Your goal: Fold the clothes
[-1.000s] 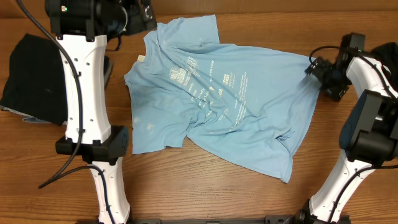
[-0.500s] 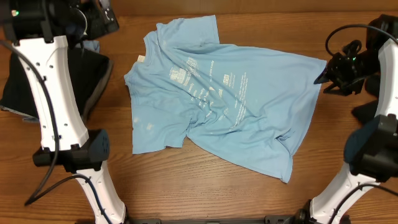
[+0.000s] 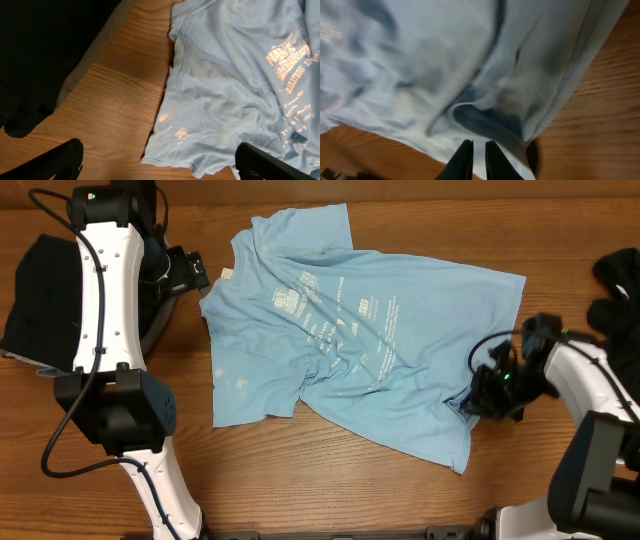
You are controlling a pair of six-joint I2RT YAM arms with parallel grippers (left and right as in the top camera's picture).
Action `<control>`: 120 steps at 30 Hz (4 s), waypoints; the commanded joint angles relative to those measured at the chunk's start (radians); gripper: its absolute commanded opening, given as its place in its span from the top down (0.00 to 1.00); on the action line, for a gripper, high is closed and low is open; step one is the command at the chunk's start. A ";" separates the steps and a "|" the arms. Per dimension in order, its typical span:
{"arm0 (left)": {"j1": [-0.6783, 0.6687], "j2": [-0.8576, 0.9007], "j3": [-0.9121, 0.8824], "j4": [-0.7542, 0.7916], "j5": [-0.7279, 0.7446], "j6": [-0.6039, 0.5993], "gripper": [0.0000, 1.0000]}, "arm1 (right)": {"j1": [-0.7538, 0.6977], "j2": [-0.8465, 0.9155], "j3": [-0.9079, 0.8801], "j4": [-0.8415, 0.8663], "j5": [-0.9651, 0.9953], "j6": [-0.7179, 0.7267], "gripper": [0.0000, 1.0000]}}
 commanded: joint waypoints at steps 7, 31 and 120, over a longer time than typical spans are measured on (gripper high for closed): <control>-0.011 -0.003 -0.013 0.002 -0.018 0.019 0.00 | 0.002 -0.002 -0.059 0.111 0.041 0.019 0.78; -0.011 -0.003 -0.013 0.002 -0.018 0.019 0.00 | 0.023 -0.003 -0.104 0.250 0.011 0.006 0.70; 0.048 -0.003 -0.013 0.033 -0.024 -0.008 0.00 | -0.065 -0.043 -0.270 0.225 0.003 0.256 0.10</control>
